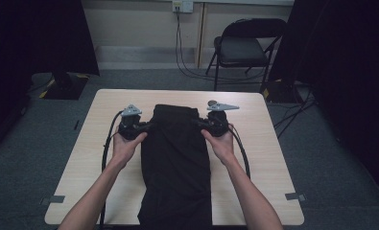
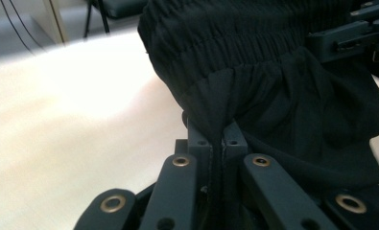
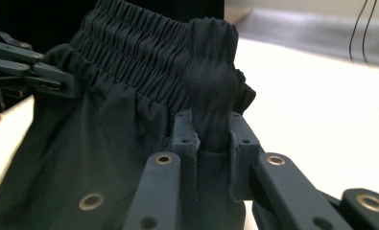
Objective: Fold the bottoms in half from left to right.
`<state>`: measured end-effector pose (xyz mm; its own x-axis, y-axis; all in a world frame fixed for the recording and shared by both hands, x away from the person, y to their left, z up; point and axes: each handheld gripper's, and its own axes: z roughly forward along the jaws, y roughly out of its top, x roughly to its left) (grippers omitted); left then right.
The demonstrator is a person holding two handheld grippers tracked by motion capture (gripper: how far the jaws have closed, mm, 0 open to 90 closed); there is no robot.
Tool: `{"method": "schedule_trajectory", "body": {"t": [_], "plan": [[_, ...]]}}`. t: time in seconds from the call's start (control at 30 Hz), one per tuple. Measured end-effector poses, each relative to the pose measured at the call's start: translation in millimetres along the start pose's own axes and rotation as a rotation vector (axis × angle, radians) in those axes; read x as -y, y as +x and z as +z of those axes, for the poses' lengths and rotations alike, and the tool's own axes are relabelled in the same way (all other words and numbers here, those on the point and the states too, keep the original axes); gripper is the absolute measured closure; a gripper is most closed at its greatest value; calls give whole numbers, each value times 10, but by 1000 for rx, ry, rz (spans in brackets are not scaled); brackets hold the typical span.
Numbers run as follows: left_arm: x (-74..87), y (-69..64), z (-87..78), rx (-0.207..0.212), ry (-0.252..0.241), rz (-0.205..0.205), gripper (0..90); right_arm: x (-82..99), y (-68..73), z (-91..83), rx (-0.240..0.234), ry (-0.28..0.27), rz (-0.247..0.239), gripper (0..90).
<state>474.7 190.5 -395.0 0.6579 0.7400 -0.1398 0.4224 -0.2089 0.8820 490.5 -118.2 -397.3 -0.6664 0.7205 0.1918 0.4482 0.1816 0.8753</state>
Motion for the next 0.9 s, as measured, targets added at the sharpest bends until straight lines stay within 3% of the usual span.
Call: {"method": "schedule_trajectory", "body": {"t": [0.13, 0.3, 0.43, 0.6, 0.67, 0.73, 0.8, 0.9], "plan": [[-290, 27, -95, -6, -52, 15, 872, -318, 21, -78, 11, -45, -25, 777], [-692, 30, -185, -44, -102, 59, 872, -743, 26, -162, 38, -97, -58, 778], [-987, 36, -254, -67, -151, 64, 872, -1081, 42, -258, 56, -146, -81, 779], [-1540, 73, -384, -131, -215, 82, 872, -1589, 73, -353, 91, -192, -119, 780], [-1751, 71, -481, -142, -267, 75, 872, -1842, 110, -427, 93, -251, -124, 780], [-1907, 38, -571, -161, -285, 106, 872, -2020, 154, -491, 102, -285, -143, 780], [-1937, 13, -633, -153, -294, 128, 871, -2123, 185, -533, 103, -309, -148, 780], [-1792, -37, -636, -143, -258, 164, 871, -2032, 181, -551, 78, -304, -154, 780]]}}
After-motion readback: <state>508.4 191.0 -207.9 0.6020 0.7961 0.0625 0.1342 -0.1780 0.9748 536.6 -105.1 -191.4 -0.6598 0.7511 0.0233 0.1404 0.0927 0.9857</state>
